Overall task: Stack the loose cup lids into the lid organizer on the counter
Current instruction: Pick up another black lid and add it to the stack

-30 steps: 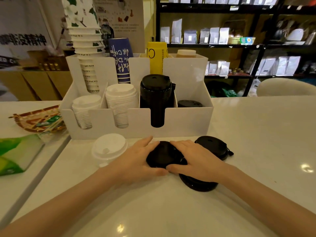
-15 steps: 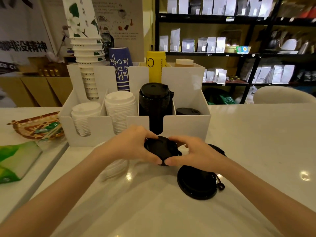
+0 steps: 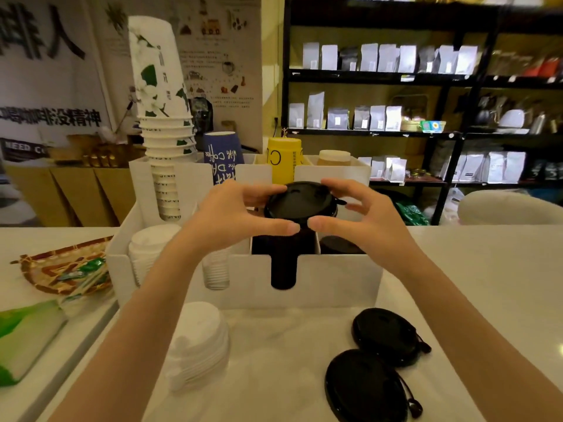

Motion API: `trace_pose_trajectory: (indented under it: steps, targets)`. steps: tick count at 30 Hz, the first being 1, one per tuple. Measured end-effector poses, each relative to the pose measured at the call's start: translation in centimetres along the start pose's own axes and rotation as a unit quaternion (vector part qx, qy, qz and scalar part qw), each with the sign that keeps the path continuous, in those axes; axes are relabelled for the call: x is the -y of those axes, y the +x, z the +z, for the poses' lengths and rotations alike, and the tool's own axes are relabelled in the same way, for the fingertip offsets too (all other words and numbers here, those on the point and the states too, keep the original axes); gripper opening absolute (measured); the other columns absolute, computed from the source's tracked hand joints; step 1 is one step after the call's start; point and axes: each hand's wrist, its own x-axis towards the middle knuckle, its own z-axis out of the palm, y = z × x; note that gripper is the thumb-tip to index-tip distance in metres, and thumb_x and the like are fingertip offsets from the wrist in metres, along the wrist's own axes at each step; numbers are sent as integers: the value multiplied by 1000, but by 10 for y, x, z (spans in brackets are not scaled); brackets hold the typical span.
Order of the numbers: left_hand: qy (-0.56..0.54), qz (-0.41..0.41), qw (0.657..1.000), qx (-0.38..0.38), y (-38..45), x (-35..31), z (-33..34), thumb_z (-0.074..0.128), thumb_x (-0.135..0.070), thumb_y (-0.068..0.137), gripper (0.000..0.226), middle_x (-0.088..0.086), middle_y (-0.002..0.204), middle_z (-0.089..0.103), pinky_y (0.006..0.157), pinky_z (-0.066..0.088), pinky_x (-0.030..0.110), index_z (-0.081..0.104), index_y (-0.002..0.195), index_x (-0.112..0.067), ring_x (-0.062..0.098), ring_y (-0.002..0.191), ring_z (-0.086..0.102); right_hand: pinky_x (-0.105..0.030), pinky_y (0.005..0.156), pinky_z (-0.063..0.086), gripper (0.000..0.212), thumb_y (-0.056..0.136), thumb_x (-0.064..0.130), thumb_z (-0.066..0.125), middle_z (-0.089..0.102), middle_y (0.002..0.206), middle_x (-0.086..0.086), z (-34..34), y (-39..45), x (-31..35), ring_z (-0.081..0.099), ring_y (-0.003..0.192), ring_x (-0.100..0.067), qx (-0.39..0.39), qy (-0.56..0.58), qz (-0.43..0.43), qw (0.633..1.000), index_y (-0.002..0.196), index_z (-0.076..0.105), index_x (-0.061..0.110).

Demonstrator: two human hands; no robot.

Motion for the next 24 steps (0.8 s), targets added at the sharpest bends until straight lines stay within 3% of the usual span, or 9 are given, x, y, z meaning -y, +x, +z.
trace_pose_trajectory:
  steps: [2, 5, 8, 10, 12, 14, 19, 24]
  targets:
    - [-53, 2, 998, -35, 6, 1, 0, 74, -41, 46, 74, -8, 106, 66, 85, 53, 22, 57, 117, -26, 4, 96, 64, -15, 90, 36, 64, 60, 43, 71, 57, 117, 11, 4, 7, -2, 49, 111, -2, -27, 31, -13, 999, 120, 52, 31]
    - [-80, 24, 992, -92, 14, 7, 6, 76, -35, 51, 64, -1, 110, 65, 92, 52, 30, 61, 112, -21, 11, 103, 63, -22, 98, 39, 44, 69, 28, 72, 60, 109, 19, 14, 16, -10, 53, 113, -5, -66, 69, -29, 995, 107, 54, 40]
    - [-61, 30, 990, -123, 20, 16, 10, 77, -27, 61, 50, 5, 112, 65, 95, 50, 37, 62, 108, -19, 17, 106, 61, -23, 101, 39, 42, 72, 29, 69, 61, 111, 14, 25, 23, -24, 53, 112, -5, -86, 85, -20, 993, 111, 55, 34]
    - [-39, 21, 990, -131, 23, 24, 13, 76, -27, 64, 47, 5, 112, 65, 96, 49, 37, 63, 108, -18, 17, 106, 59, -10, 96, 34, 45, 77, 32, 65, 56, 116, 16, 31, 26, -33, 49, 109, 3, -65, 67, 0, 996, 120, 52, 29]
    - [-16, 15, 990, -136, 26, 30, 15, 76, -29, 64, 47, 4, 112, 64, 96, 48, 35, 63, 107, -18, 17, 106, 58, 5, 82, 29, 48, 80, 34, 61, 53, 125, 14, 35, 30, -41, 45, 109, 3, -37, 42, 14, 998, 126, 48, 28]
    - [15, 8, 991, -133, 29, 35, 19, 76, -30, 64, 48, 0, 110, 61, 94, 47, 31, 62, 108, -18, 15, 106, 56, 8, 77, 29, 51, 81, 35, 59, 51, 133, 8, 39, 32, -49, 41, 115, 0, -21, 31, 21, 999, 130, 45, 27]
    - [69, -8, 988, -141, 31, 39, 26, 74, -37, 65, 50, 2, 114, 60, 94, 46, 35, 60, 110, -20, 17, 108, 52, -20, 98, 27, 51, 85, 33, 55, 46, 139, 4, 41, 36, -59, 38, 126, -7, 5, 31, 33, 999, 133, 40, 26]
    - [73, -17, 989, -128, 32, 40, 25, 74, -37, 66, 51, 2, 117, 57, 94, 44, 35, 59, 112, -21, 16, 110, 50, -23, 99, 27, 52, 84, 34, 56, 46, 138, 2, 42, 35, -61, 38, 128, -11, 2, 30, 39, 999, 133, 41, 25]
